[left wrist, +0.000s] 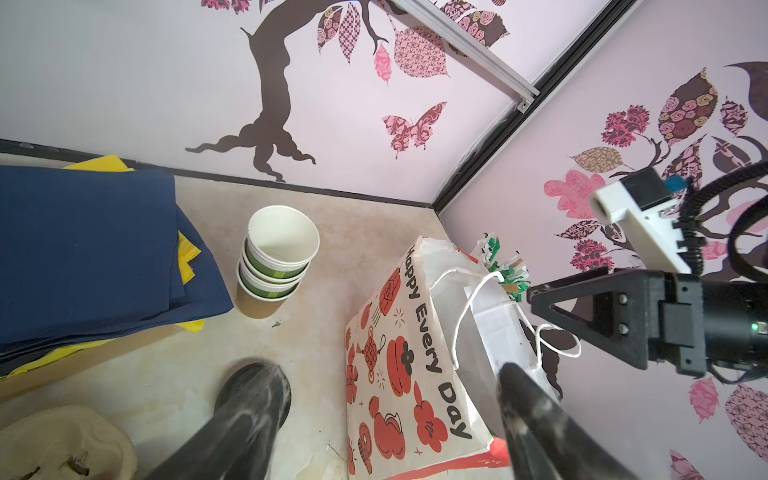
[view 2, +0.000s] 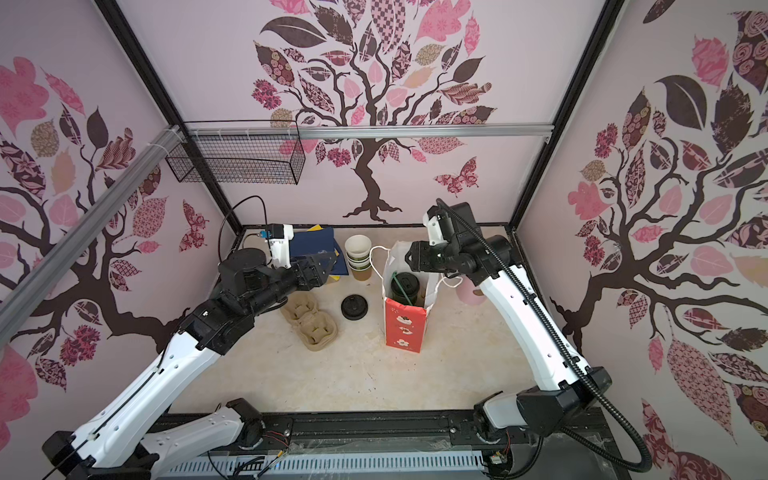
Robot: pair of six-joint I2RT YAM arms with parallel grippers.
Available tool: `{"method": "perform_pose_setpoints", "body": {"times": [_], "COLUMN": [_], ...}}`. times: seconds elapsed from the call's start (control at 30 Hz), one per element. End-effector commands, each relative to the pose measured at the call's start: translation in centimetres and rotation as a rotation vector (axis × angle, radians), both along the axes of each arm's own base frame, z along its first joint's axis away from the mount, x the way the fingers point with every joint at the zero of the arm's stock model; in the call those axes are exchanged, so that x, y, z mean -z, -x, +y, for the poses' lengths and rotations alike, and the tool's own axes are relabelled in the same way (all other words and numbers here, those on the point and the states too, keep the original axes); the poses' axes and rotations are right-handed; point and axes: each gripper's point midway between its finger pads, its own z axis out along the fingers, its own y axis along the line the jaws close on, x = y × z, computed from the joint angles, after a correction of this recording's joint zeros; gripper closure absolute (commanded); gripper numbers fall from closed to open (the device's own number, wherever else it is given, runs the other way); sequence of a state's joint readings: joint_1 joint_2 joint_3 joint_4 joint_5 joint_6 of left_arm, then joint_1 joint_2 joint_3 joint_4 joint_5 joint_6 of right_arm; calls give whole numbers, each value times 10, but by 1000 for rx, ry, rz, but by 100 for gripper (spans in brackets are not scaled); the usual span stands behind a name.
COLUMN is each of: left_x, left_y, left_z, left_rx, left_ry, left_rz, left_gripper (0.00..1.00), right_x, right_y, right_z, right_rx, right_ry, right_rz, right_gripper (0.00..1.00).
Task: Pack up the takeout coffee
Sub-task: 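Carry the green straw over the bag and drop it inside, then lower the right gripper onto the straws and grasp another green straw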
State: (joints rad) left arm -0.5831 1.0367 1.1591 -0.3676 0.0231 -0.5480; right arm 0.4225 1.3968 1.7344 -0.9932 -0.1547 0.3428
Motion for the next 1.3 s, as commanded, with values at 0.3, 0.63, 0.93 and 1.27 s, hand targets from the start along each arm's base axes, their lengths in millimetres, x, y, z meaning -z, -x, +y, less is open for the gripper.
{"method": "perform_pose_setpoints", "body": {"times": [0.3, 0.63, 0.93, 1.27], "left_x": [7, 6, 5, 2], "left_y": [-8, -9, -10, -9], "left_z": [-11, -12, -13, -12], "left_rx": [27, 30, 30, 30], "left_ry": [-1, -8, -8, -5], "left_rz": [-16, -19, -21, -26], "left_gripper": [16, 16, 16, 16], "right_x": [-41, 41, 83, 106], "right_y": [-24, -65, -76, -89], "right_z": [-153, -144, -154, -160], "right_rx": [531, 449, 438, 460], "right_ry": [269, 363, 447, 455], "right_rz": [-67, 125, 202, 219], "right_gripper": [61, 60, 59, 71]}}
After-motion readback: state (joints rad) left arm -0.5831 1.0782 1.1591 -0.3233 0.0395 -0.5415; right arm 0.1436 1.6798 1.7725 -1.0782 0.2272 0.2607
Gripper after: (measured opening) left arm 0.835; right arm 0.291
